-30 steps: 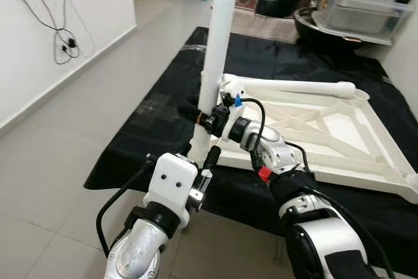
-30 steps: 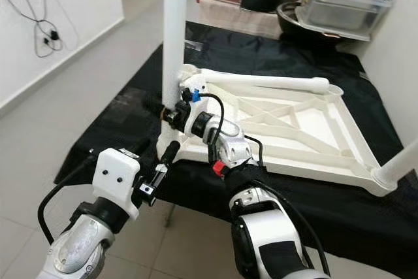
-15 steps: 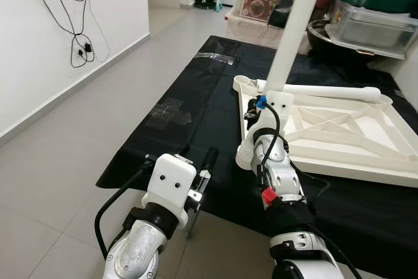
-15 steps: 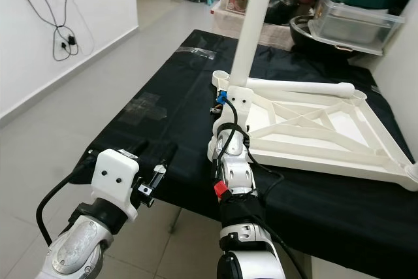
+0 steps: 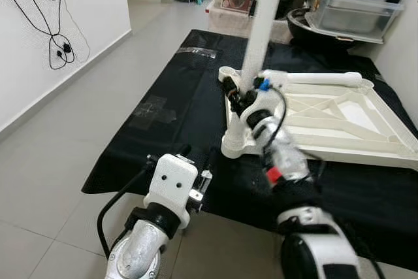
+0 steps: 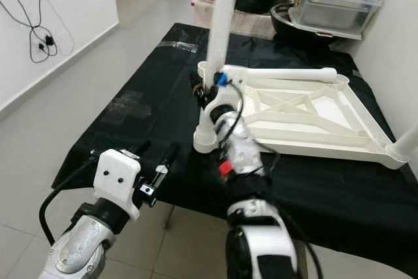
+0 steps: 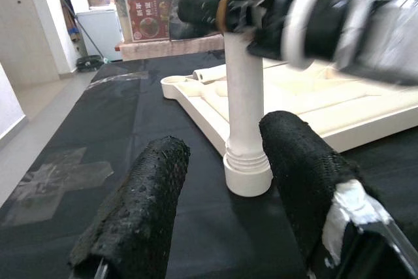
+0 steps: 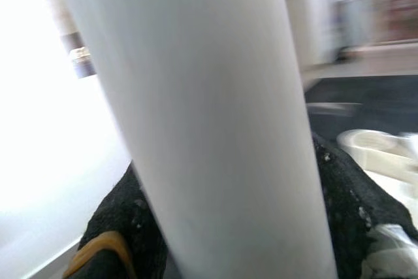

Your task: Building children table

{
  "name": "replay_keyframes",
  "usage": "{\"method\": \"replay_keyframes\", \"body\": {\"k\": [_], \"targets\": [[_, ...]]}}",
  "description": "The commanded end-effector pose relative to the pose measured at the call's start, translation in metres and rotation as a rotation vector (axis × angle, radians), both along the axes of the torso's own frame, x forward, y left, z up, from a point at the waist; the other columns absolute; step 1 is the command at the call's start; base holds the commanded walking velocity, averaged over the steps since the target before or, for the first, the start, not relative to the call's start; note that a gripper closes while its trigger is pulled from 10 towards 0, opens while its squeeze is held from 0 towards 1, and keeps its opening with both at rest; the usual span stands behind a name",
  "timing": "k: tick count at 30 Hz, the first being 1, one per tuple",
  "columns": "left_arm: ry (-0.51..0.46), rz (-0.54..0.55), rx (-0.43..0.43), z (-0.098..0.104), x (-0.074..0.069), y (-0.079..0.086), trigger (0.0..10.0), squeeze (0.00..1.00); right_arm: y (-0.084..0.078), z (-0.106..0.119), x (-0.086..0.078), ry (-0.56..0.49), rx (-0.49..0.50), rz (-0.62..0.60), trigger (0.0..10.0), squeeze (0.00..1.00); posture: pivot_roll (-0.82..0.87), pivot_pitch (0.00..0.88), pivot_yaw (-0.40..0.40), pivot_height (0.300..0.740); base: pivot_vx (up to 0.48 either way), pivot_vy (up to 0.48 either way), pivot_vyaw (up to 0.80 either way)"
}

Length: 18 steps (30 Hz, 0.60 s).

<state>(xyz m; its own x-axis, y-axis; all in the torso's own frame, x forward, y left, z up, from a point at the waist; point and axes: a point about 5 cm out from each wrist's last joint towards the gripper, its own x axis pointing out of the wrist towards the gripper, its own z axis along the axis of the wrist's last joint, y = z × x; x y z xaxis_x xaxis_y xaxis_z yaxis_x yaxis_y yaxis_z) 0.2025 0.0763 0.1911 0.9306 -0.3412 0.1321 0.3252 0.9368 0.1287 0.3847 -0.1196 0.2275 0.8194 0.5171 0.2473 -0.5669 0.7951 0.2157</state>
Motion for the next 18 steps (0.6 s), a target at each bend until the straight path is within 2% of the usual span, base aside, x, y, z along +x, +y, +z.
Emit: {"method": "replay_keyframes", "body": {"k": [1,3,4,5,6,7,10,14,15,18], "targets": [[0.009,0.004,0.004,-0.002,0.0,-0.001,10.0,0.0,0.015,-0.004,-0.003,0.005,-0.019,0.17,10.0,0.0,0.15,0.063,-0.097,0.74,0.0,0.0,0.0],[0.008,0.003,0.003,-0.002,0.0,-0.001,10.0,0.0,0.014,-0.005,-0.002,-0.004,-0.049,0.187,10.0,0.0,0.15,0.063,-0.097,0.74,0.0,0.0,0.0],[0.006,0.004,0.004,-0.002,0.0,-0.001,10.0,0.0,0.02,-0.007,-0.004,-0.014,-0.076,0.283,10.0,0.0,0.16,0.059,-0.102,0.74,0.0,0.0,0.0],[0.006,0.004,0.004,-0.002,0.0,-0.001,10.0,0.0,0.02,-0.007,-0.004,-0.014,-0.076,0.283,10.0,0.0,0.16,0.059,-0.102,0.74,0.0,0.0,0.0],[0.004,0.005,0.005,-0.001,0.0,0.0,10.0,0.0,0.024,-0.008,-0.006,-0.022,-0.095,0.358,10.0,0.0,0.16,0.059,-0.102,0.74,0.0,0.0,0.0],[0.002,0.009,0.006,-0.001,0.0,0.0,10.0,0.0,0.036,-0.015,-0.01,-0.004,-0.128,0.494,10.0,0.0,0.17,0.054,-0.109,0.74,0.0,0.0,0.0],[0.002,0.011,0.007,-0.001,0.0,0.0,10.0,0.0,0.045,-0.02,-0.013,-0.002,-0.154,0.582,10.0,0.0,0.17,0.052,-0.109,0.74,0.0,0.0,0.0],[0.002,0.012,0.007,-0.001,0.0,0.001,10.0,0.0,0.047,-0.02,-0.014,-0.003,-0.161,0.602,10.0,0.0,0.17,0.052,-0.109,0.74,0.0,0.0,0.0],[0.001,0.015,0.008,-0.001,0.0,0.001,10.0,0.0,0.056,-0.027,-0.023,0.007,-0.182,0.75,10.0,0.0,0.18,0.046,-0.111,0.74,0.0,0.0,0.0],[0.001,0.016,0.008,-0.001,-0.001,0.001,10.0,0.0,0.06,-0.031,-0.027,0.006,-0.194,0.817,10.0,0.0,0.17,0.045,-0.112,0.74,0.0,0.0,0.0]]}}
